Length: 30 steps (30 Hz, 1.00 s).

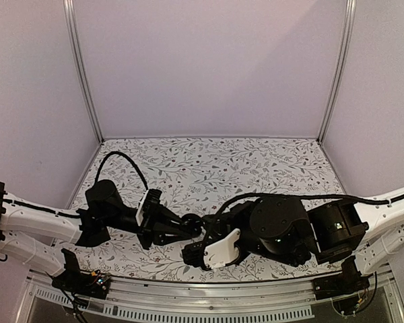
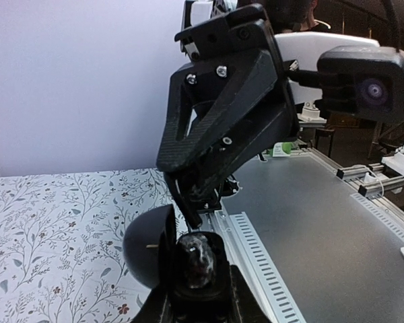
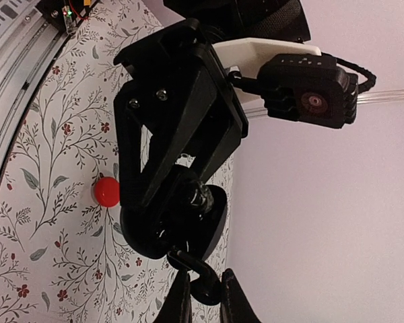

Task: Insert the wireless bluetooth earbuds into the charging case
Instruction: Insert the right earbud into the right side groove of the charging case.

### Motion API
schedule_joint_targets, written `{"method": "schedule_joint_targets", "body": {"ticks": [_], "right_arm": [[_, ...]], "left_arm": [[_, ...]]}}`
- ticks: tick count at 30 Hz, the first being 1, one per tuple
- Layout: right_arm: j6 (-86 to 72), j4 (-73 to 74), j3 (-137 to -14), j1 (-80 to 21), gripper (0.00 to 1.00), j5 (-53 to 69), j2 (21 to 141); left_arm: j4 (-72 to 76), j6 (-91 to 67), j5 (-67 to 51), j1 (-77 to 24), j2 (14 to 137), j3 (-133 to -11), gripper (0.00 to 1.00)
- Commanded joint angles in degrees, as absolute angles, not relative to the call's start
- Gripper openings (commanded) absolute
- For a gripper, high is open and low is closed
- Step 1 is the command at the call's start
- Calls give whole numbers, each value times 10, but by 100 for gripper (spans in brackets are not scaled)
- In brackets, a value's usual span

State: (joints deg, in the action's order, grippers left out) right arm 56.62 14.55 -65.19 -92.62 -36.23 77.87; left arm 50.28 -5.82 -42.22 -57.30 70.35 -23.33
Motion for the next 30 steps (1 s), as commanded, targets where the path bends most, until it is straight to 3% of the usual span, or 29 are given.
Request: {"method": "schedule_joint_targets", "body": {"ticks": [1, 30], "right_arm": [[575, 124, -664, -929, 7, -377, 787], [579, 84, -674, -920, 7, -395, 817]], "left_arm": [[514, -73, -423, -564, 703, -245, 0], [500, -108, -426, -559, 726, -270, 1]]}}
